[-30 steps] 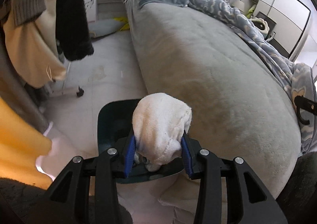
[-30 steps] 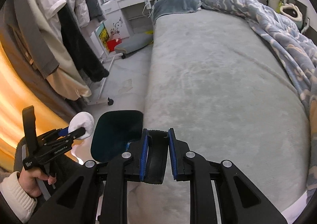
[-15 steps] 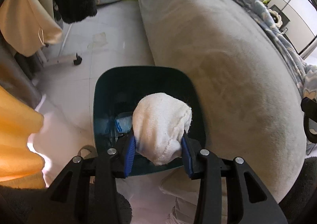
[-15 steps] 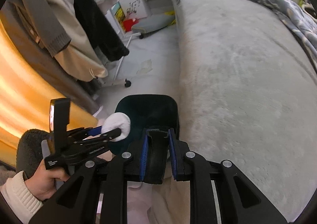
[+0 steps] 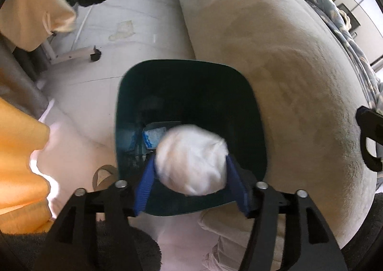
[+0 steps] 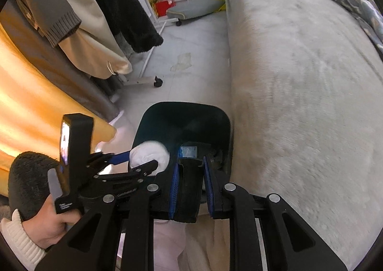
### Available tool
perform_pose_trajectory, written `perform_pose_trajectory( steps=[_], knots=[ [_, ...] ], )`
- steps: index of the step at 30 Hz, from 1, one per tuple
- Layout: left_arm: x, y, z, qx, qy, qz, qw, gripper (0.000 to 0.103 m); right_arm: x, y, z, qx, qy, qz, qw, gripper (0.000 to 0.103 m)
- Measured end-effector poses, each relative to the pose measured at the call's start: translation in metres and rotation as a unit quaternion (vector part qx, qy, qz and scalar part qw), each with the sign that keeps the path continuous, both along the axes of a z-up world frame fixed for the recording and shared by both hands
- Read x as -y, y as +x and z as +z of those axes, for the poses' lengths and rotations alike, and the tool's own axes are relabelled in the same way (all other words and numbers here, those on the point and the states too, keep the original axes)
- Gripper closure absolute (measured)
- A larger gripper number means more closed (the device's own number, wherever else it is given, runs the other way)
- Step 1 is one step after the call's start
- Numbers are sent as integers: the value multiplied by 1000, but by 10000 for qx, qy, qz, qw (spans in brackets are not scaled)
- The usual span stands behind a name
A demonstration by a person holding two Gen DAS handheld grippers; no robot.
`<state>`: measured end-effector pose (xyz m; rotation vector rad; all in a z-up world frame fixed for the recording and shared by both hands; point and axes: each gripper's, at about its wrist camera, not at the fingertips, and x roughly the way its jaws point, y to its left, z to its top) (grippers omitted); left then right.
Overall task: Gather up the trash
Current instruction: 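Open the right tool over the bin while the left tool releases the cloth ball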
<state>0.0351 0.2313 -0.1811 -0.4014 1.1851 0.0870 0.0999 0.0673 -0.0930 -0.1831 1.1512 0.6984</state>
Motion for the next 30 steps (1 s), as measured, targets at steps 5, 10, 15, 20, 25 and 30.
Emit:
perform_pose_trajectory(
  steps=[5, 10, 15, 20, 25, 30],
  knots=[
    [-24, -13, 7, 210, -160, 268, 9993, 19, -23, 7, -15, -158, -32, 147, 9998, 83],
    [-42, -27, 16, 366, -130, 393, 9985, 11, -43, 15, -34, -369, -108, 163, 9991, 83],
    [-53, -40, 31, 610, -200, 545, 9965, 9, -52, 25, -48, -519, -260, 51, 9983, 83],
    [-58, -51, 49, 926, -186, 594, 9938, 7, -54, 30, -60, -589, -514, 16, 9969, 83],
    [-58, -63, 73, 1283, -88, 656, 9895, 7, -47, 30, -55, -555, -304, -145, 9979, 72],
    [-54, -67, 94, 1466, 49, 625, 9872, 4, -32, 21, -40, -450, 62, -178, 9988, 46]
  ],
)
